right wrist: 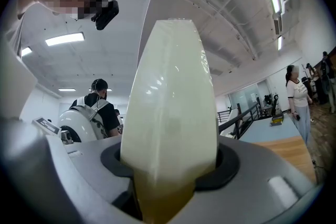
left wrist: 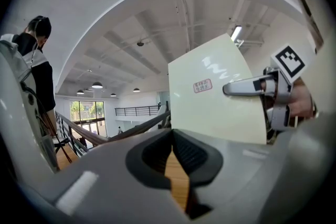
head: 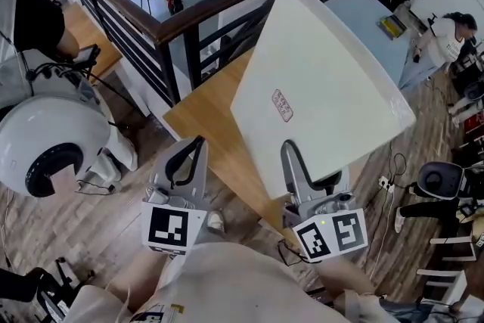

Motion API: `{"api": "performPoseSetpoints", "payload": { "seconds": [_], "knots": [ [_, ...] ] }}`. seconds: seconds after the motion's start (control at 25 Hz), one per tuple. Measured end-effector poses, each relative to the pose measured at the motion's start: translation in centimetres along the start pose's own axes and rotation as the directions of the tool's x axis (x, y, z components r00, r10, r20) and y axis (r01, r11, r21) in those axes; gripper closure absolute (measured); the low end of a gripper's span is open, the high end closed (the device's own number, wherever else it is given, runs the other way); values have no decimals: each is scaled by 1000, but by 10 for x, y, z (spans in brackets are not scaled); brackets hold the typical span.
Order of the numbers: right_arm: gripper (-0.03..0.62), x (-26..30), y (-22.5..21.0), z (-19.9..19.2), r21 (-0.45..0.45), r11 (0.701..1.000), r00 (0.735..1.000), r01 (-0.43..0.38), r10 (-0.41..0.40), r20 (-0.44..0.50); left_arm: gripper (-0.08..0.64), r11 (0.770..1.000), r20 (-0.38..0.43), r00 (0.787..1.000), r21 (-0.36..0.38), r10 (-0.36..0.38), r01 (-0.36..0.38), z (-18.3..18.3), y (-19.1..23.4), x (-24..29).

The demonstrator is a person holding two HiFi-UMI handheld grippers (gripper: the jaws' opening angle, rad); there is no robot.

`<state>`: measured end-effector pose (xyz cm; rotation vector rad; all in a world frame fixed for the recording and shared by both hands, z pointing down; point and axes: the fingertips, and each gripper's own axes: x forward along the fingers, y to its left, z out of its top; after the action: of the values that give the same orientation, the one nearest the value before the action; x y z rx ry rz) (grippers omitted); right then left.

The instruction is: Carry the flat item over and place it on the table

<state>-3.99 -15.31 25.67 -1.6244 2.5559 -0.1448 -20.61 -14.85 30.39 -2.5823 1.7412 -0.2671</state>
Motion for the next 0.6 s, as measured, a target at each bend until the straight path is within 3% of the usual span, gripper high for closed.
{"api": "performPoseSetpoints", "payload": {
  "seconds": [0.28, 0.6],
  "knots": [
    [315, 18, 11, -5, -5, 1000, 1000, 0, -1, -27, 558, 1000, 8, 1000, 5, 9, -9, -5, 25, 6],
    [314, 26, -1, -8, 9, 1000, 999, -6, 6, -50, 558, 1000, -15, 1000, 0, 13, -13, -7, 19, 16]
  ]
}}
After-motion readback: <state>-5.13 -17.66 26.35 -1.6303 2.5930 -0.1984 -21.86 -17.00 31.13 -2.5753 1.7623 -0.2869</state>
